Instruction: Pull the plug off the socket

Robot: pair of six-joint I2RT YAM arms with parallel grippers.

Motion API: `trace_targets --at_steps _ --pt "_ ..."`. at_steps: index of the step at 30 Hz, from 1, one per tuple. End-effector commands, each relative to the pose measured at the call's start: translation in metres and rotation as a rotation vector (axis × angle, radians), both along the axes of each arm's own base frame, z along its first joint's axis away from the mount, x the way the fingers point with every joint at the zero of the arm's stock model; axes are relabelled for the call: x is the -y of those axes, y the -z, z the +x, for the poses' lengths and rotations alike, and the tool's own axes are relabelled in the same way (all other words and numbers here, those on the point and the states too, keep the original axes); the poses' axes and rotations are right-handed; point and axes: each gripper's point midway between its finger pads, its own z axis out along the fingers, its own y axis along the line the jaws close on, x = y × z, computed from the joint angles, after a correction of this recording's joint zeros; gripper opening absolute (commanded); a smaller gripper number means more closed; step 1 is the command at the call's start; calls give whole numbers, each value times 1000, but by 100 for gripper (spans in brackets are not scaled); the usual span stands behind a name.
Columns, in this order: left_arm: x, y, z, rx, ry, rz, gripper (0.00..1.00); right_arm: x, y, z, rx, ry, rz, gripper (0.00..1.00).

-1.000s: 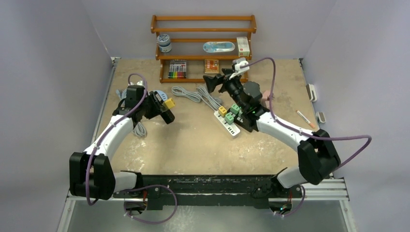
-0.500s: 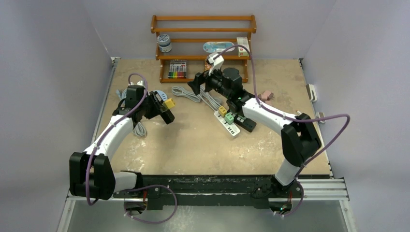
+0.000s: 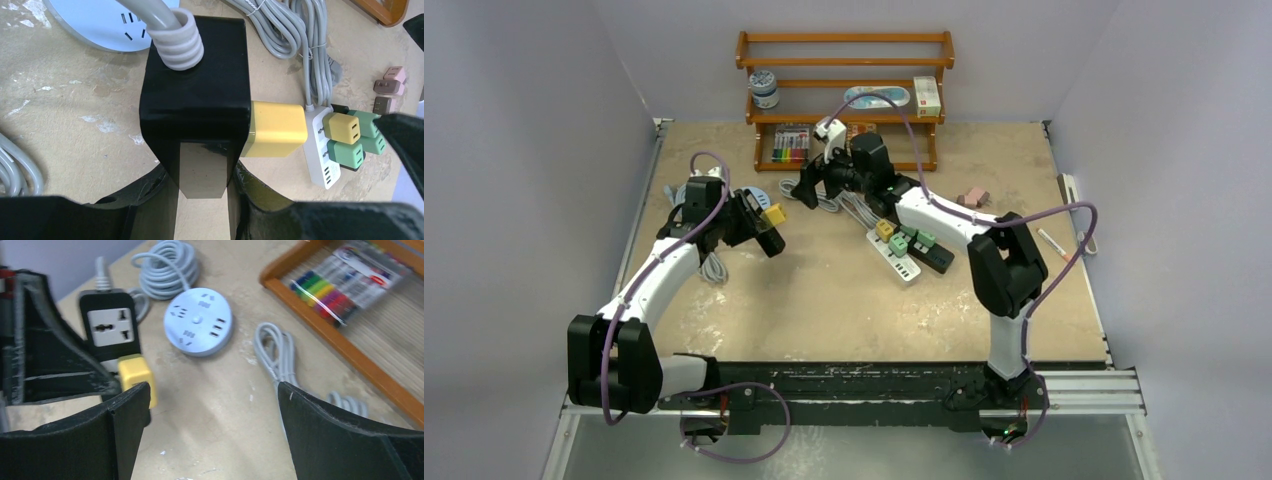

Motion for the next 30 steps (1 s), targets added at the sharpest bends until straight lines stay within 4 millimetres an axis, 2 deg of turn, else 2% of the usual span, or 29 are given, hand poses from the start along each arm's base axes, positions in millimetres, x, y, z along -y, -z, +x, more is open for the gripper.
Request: trace_targets --at_steps 1,8,18,25,26,28,30 --pt "2 -39 20 149 28 -2 0 -36 -43 -30 74 -238 73 97" --pt "2 -40 20 153 28 1 0 -56 -18 -62 -19 -441 78 95" --pt "2 -43 20 164 33 3 0 -75 13 -64 -94 -478 44 90" --pt "1 -42 19 165 33 8 0 -84 23 -70 -119 -496 31 89" --pt "1 -43 19 170 32 8 0 -85 26 -71 -125 -500 29 86" --pt "-1 -42 19 171 26 14 0 -87 28 -76 -137 -514 30 74" --pt "-3 -41 20 171 14 24 0 -88 30 -80 -151 -531 33 49"
